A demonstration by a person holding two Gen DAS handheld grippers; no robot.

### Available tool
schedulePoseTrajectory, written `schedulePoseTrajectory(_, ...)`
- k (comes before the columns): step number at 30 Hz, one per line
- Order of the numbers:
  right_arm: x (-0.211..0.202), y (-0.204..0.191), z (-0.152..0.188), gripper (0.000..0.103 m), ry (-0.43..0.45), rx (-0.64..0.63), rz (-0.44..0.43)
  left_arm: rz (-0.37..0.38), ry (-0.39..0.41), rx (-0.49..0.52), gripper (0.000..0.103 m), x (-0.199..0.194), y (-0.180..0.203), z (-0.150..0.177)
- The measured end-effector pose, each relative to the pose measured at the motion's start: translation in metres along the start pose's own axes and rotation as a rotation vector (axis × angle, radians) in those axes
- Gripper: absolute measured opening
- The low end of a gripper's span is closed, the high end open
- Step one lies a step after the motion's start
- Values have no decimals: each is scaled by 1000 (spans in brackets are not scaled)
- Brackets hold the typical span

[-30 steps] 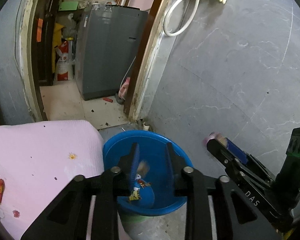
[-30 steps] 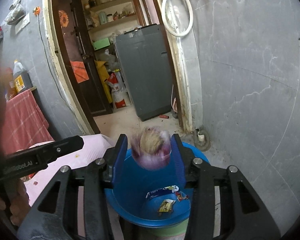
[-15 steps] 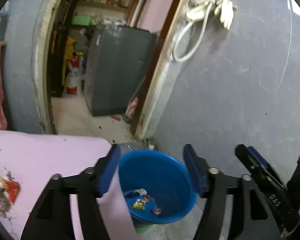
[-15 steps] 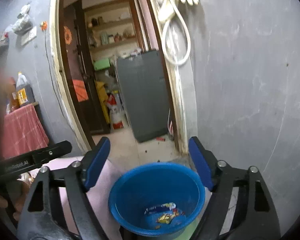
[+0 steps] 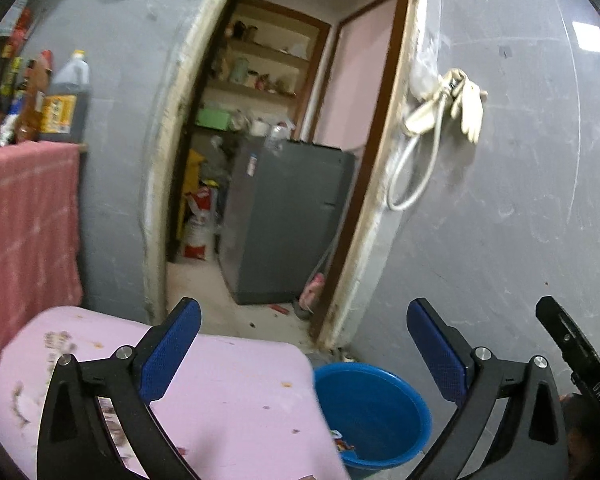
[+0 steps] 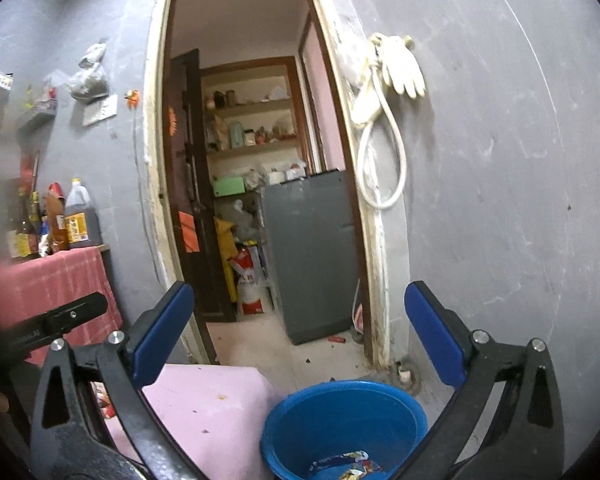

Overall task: Collect trash
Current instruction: 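Move both open tools back over the table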

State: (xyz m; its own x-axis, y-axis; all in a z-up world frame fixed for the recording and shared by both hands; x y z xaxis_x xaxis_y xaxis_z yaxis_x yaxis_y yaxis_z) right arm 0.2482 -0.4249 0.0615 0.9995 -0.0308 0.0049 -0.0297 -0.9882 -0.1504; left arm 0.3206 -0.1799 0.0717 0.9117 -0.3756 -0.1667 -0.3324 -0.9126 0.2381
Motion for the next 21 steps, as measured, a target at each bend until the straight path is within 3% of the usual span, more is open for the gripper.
schedulePoseTrajectory(11, -6, -77, 5, 103, -7, -13, -129, -154, 42, 26, 101, -76, -68, -3)
schedulePoseTrajectory(21, 14, -158, 36, 103, -93, -25, -282, -333, 18, 35, 101, -132, -156, 18)
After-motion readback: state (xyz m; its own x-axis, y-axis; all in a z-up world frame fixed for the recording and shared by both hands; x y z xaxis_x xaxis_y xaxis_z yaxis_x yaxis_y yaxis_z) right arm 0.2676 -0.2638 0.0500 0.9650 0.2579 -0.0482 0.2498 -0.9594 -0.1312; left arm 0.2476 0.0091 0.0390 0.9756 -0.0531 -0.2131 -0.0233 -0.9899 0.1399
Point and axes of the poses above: each gripper's, at about its wrist camera, not at the fingertips, and x roughly the way its jaws point, y to its right, z to its underside, the point moved 4 cm from there along x, roughly the way its jaws point, and after that the axes turned 6 degrees about y, right-handed, at the moved point
